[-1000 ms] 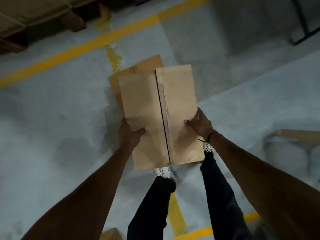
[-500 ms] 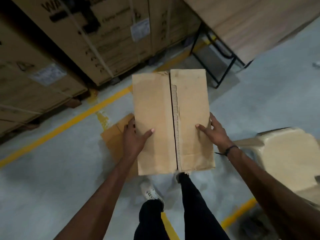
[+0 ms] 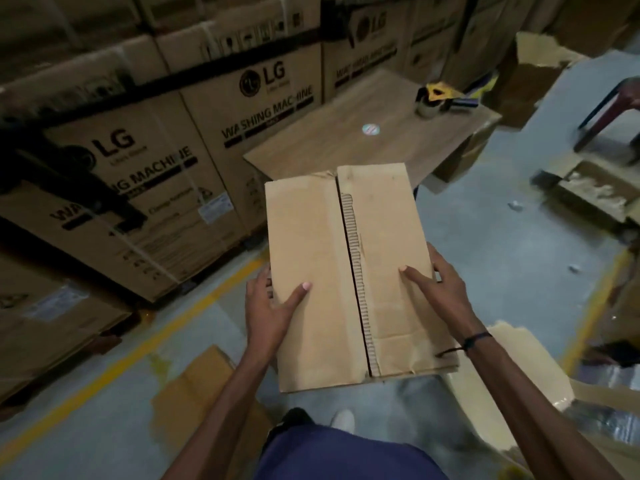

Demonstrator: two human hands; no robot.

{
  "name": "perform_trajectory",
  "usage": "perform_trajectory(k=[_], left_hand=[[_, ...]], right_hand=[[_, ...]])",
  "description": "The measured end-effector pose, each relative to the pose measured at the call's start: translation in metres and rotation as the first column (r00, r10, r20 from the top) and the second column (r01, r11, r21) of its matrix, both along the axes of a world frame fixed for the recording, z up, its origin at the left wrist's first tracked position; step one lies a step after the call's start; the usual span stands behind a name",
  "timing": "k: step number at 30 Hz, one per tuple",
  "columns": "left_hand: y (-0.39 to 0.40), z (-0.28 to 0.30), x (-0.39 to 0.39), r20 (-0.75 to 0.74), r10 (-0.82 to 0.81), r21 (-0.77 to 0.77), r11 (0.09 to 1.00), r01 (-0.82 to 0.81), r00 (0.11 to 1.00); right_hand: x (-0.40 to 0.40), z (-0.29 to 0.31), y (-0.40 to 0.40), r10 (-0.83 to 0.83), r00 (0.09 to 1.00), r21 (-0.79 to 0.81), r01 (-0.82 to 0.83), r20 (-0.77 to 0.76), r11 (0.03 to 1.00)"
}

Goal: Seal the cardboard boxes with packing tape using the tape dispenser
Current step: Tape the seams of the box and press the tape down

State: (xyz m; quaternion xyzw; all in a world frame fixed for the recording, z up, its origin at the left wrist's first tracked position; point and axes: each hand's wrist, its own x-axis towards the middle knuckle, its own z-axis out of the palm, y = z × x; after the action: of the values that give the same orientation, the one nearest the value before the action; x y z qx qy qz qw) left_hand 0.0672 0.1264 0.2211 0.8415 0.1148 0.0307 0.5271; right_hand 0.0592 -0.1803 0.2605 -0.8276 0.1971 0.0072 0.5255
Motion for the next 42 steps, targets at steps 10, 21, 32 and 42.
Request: perform_trajectory(k=[10, 21, 32, 42], left_hand=[[-0.099, 0.037, 0.103, 0.053, 0.024, 0.013, 1.000, -0.025, 0.998], [-0.185, 0.008, 0.295, 0.101, 0.173, -0.101, 0.982, -0.162, 0.980], [-0.246, -0.005, 0.430, 0.050, 0.265, -0.097, 0.961, -0.259, 0.963], [-0.288, -0.031, 0.560, -0.228, 0.141, 0.234, 0.968, -0.086, 0.963]], right_hand=[[0.104, 0.013, -0.102, -0.014, 0.998, 0.042, 0.012, 0.056, 0.999], [0.322, 0.020, -0.189, 0.088, 0.993, 0.079, -0.094, 0.073, 0.992], [0.501, 0.014, -0.233, 0.199, 0.980, 0.019, -0.200, 0.031, 0.980], [0.652, -0.048, -0.257, 0.365, 0.931, -0.038, -0.365, 0.006, 0.930]])
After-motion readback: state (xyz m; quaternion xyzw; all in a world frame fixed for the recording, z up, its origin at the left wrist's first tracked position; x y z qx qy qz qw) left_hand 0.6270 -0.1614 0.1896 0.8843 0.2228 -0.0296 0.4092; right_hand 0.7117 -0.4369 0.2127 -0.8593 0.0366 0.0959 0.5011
